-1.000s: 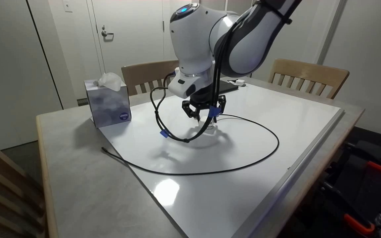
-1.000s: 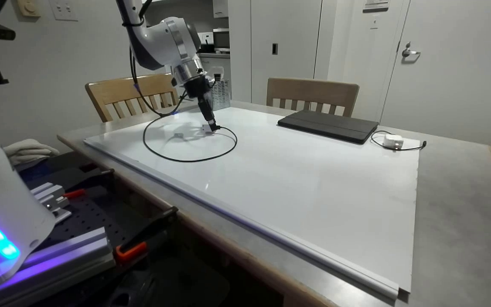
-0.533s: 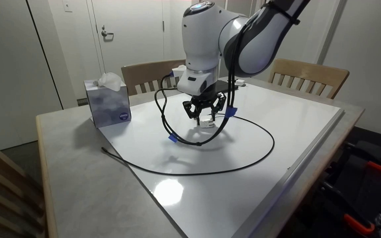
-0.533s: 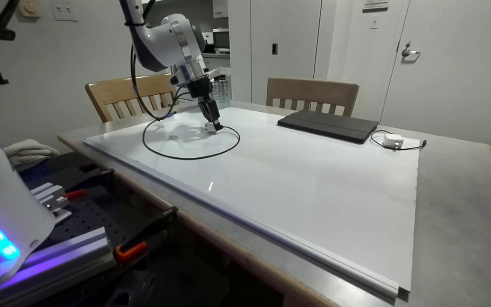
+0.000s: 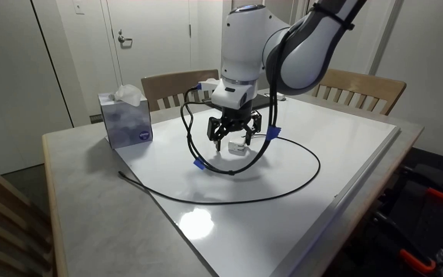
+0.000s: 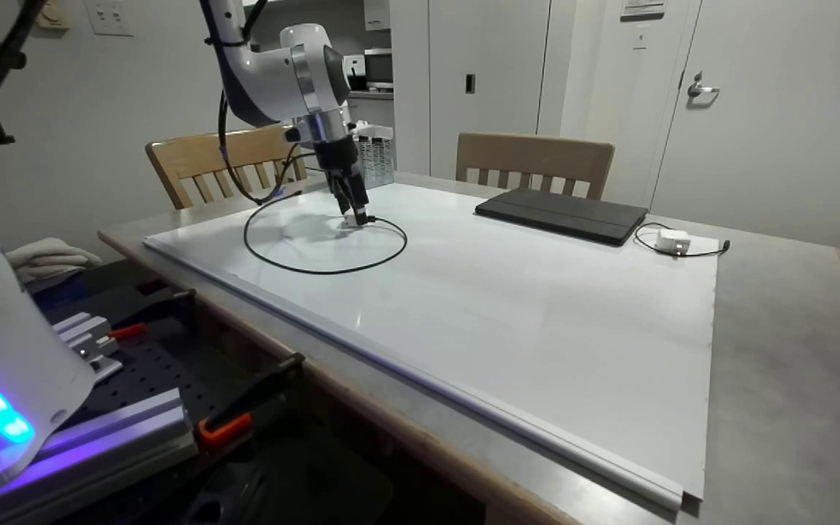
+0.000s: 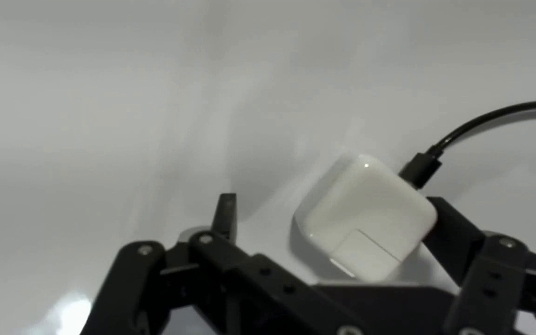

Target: Form a loose circle using the cable

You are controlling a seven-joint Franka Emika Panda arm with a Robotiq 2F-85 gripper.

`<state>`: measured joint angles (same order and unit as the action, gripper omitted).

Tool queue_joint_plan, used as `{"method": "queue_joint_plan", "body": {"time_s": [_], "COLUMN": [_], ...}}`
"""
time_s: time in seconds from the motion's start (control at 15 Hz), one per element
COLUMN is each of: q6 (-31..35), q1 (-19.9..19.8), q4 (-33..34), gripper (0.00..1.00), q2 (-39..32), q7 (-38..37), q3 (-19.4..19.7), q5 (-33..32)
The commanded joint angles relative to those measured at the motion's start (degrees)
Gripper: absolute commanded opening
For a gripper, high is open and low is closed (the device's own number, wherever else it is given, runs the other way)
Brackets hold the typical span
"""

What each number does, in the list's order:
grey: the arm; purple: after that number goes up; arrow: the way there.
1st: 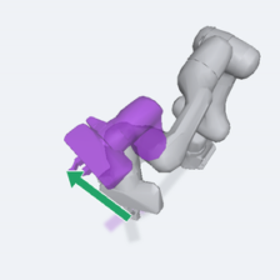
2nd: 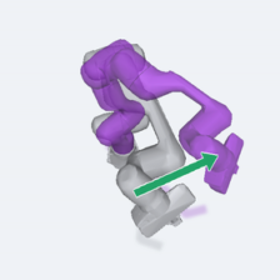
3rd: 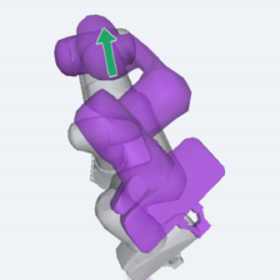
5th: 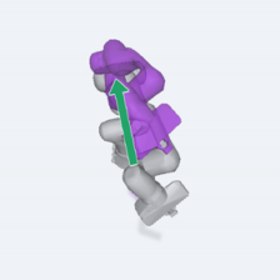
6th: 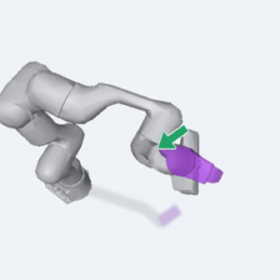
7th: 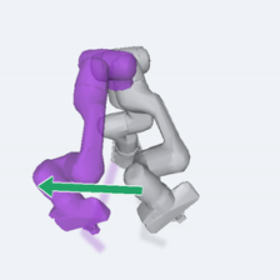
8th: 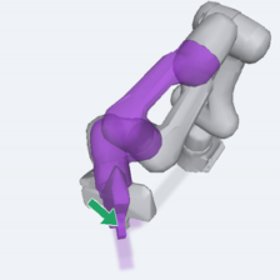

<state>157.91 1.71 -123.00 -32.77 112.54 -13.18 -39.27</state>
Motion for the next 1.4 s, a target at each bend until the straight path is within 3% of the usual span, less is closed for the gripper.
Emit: {"method": "queue_joint_plan", "body": {"time_s": [0.0, 0.13, 0.4, 0.87, 1.33], "q6": [0.2, -2.6, -6.8, -6.9, -10.7], "q1": [0.2, 2.5, 2.4, 4.1, 11.6], "q4": [-2.4, -2.1, -0.9, 0.3, 6.6], "gripper": [1.0, 1.0, 1.0, 1.0, 1.0], "q2": [3.3, 5.0, 5.4, 4.1, -0.7], "q7": [-2.8, -7.0, -6.2, -6.8, -17.2], "q3": [-0.2, 1.5, -1.0, -0.3, 2.5], "q5": [8.1, 11.2, 17.1, 16.8, 13.6]}}
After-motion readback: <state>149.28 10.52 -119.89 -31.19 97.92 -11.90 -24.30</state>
